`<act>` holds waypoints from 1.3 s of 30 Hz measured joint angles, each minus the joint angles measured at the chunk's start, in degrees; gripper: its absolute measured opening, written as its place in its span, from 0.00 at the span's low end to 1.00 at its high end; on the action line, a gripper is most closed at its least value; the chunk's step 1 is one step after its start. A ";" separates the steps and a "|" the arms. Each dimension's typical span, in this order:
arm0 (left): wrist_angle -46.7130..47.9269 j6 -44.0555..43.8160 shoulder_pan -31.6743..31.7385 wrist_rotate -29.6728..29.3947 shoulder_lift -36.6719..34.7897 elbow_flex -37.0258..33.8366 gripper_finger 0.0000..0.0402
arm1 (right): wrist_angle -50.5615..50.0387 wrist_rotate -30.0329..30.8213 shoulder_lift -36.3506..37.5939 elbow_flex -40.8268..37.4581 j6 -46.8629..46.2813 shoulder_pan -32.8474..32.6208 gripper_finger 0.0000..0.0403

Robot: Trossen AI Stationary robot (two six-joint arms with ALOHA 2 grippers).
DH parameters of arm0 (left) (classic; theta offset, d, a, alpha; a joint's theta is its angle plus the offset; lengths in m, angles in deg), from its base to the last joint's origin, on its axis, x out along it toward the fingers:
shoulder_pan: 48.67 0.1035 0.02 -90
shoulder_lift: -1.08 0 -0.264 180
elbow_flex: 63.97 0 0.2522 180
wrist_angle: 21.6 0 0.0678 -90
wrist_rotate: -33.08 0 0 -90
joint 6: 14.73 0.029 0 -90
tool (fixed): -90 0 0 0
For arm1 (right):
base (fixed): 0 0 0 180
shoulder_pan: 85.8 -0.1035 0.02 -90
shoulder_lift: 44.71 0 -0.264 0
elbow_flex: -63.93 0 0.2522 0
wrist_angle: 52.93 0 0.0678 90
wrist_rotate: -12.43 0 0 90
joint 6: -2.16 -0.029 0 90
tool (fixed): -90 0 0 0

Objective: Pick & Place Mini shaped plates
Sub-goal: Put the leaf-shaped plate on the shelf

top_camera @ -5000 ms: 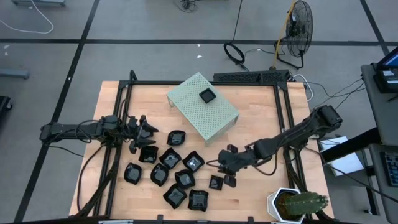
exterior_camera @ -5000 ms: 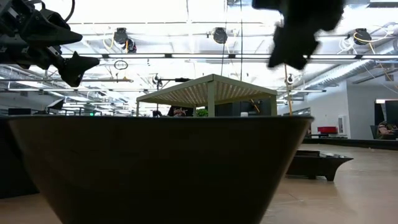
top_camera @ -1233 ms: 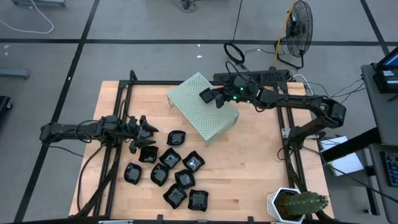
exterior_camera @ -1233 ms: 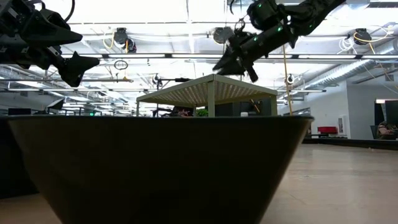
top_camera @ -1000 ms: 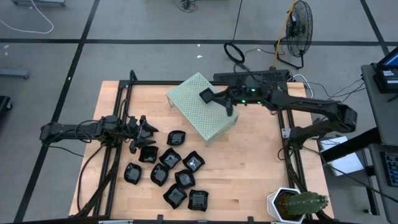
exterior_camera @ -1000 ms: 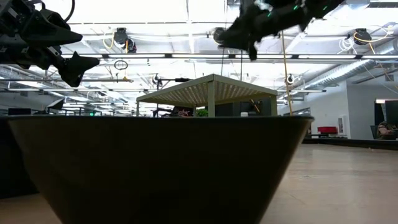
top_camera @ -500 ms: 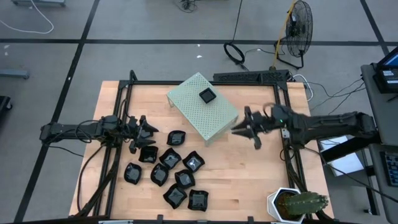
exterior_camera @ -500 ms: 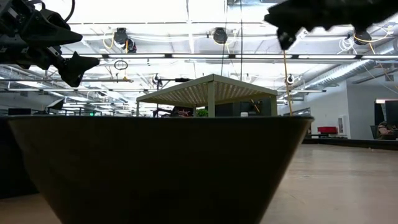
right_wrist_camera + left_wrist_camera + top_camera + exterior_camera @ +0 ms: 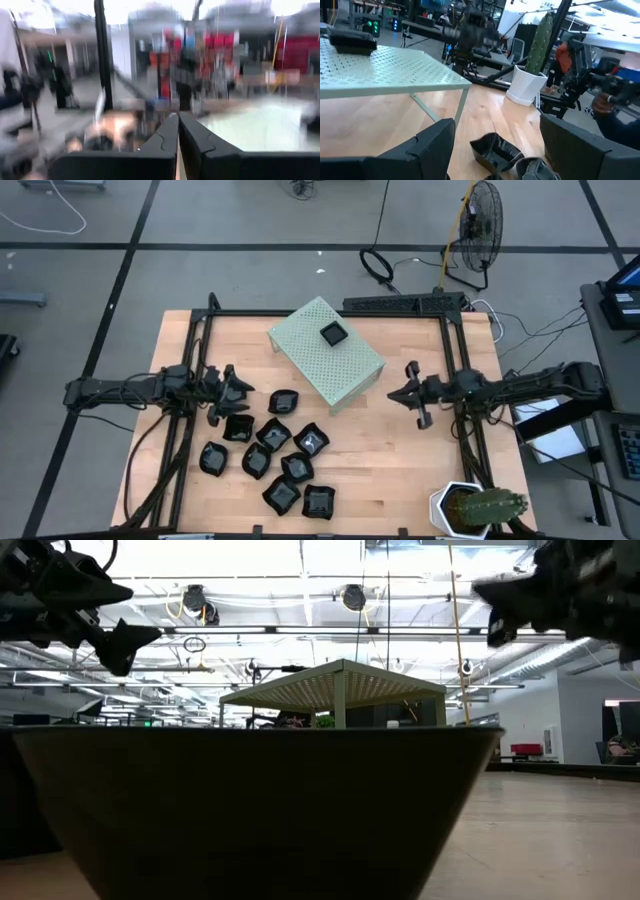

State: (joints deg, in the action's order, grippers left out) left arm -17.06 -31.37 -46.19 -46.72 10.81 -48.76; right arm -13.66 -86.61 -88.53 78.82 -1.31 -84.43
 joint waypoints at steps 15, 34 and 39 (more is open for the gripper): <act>-6.38 0.08 0.02 -12.37 0.84 0.02 0.74 | -4.23 25.83 0.25 -0.17 13.64 0.12 0.00; 1.32 -8.27 0.07 -30.48 0.87 0.02 0.74 | -4.51 51.02 0.21 -0.26 10.19 0.12 0.01; 3.59 -9.64 0.48 -31.51 1.11 0.02 0.74 | -4.51 51.01 0.21 -0.26 10.19 0.12 0.01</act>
State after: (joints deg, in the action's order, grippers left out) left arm -13.48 -41.01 -45.71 -78.24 11.92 -48.73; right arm -18.17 -35.60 -88.32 78.55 8.88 -84.30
